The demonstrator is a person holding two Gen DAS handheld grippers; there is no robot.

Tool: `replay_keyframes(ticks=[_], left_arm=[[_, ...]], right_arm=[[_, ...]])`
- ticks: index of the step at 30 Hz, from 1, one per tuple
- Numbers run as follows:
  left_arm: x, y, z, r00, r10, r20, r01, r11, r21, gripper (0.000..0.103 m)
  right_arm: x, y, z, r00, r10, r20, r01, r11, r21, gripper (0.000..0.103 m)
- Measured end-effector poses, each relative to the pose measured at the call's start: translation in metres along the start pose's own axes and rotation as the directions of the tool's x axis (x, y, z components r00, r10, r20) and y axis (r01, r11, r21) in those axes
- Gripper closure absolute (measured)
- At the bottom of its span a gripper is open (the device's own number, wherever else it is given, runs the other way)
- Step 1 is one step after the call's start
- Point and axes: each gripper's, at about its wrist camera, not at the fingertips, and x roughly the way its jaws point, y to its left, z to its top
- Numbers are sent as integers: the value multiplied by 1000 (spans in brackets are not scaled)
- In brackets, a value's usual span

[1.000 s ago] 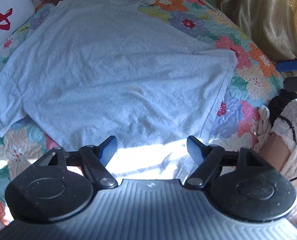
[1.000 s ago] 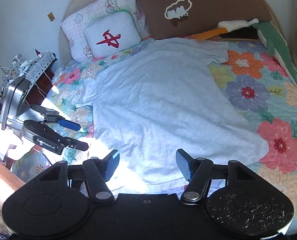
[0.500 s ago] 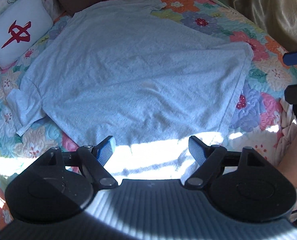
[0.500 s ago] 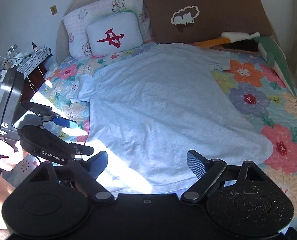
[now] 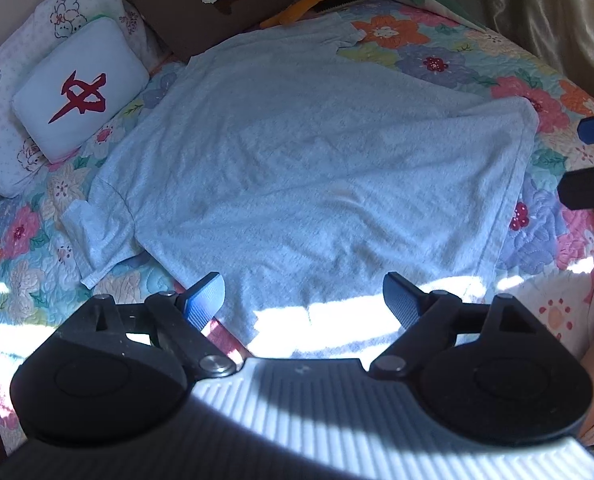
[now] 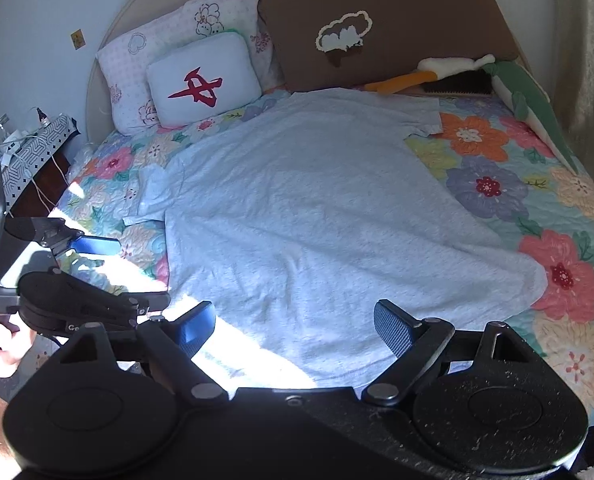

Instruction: Fold clothes

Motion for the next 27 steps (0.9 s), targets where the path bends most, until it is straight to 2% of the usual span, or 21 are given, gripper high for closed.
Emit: replay_keyframes(ticks=[4, 9, 27], left_arm=[[2, -1, 0, 999, -42, 0, 42, 999, -6, 15], [0, -5, 0, 1000, 5, 16, -5, 1000, 21, 12], [-2, -13, 1, 999, -18, 35, 16, 998, 60, 10]], right_arm=[[-5, -1, 4, 999, -33, 25, 34, 999, -7, 14], [-7, -3, 6, 998, -52, 38, 52, 999, -10, 14], [-7, -13, -1, 998, -57, 29, 56, 998, 37, 14]])
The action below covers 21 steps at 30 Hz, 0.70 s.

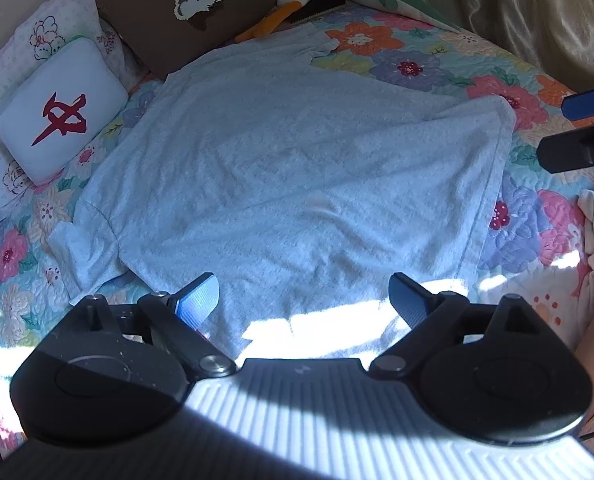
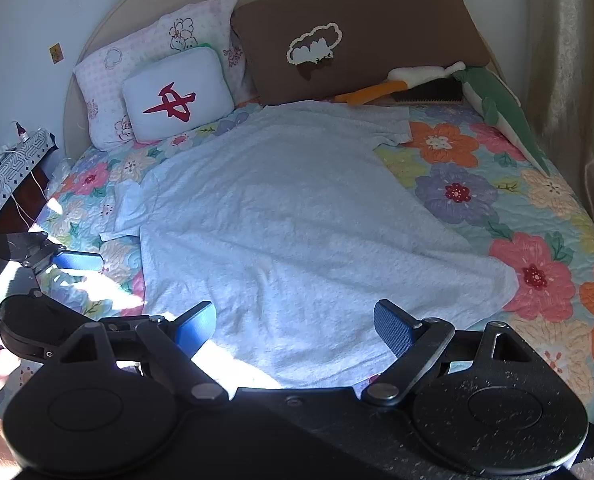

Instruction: Fold clothes

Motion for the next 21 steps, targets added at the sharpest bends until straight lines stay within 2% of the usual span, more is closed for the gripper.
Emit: replay_keyframes(ticks=[9, 21], left_arm=[[-3, -2, 1, 1000, 14, 21, -14, 1000, 12, 10], [2, 3, 1, 1000, -2, 1, 2, 1000, -22, 10]], right_arm=[[1, -3, 1, 1000, 8, 3, -8, 1000, 10, 14], [6, -2, -2, 1000, 16, -10, -16, 1000, 6, 14]])
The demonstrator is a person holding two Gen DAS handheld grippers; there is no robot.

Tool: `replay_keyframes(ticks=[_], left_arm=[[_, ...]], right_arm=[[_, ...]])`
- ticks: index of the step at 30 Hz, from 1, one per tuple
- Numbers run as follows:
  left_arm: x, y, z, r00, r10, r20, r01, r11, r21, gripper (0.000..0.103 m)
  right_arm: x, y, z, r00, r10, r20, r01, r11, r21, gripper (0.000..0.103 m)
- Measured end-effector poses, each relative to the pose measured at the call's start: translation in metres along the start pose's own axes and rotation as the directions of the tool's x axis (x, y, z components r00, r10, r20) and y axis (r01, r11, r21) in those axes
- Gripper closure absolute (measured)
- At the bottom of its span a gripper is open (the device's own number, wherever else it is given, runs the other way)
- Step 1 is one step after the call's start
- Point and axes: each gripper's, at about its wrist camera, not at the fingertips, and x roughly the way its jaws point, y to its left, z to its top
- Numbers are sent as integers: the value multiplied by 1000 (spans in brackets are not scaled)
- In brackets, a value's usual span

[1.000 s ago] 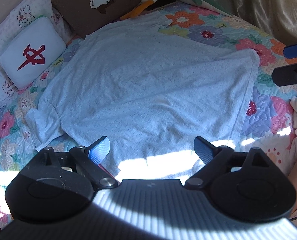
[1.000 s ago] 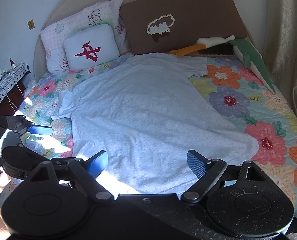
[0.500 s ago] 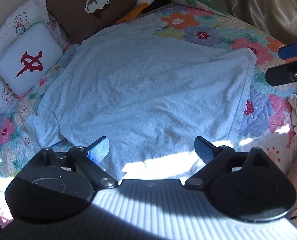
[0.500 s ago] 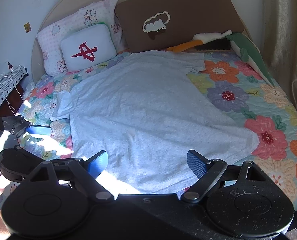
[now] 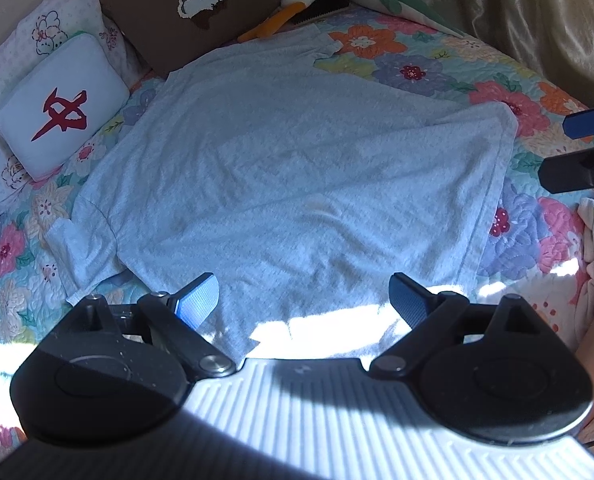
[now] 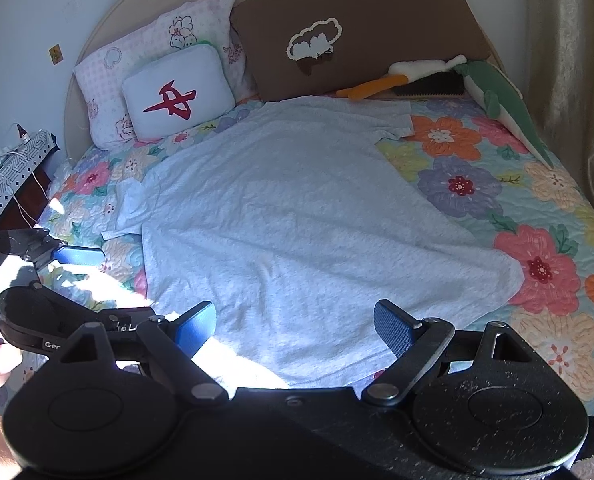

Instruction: Fold clothes

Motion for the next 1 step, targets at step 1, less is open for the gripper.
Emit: replay_keyframes(ticks=[1], left_arm=[[0, 0, 0, 1000, 6, 2, -6, 1000, 3, 10]], right_arm=[[1, 0, 0, 1000, 1, -2, -1, 1000, -1, 14]])
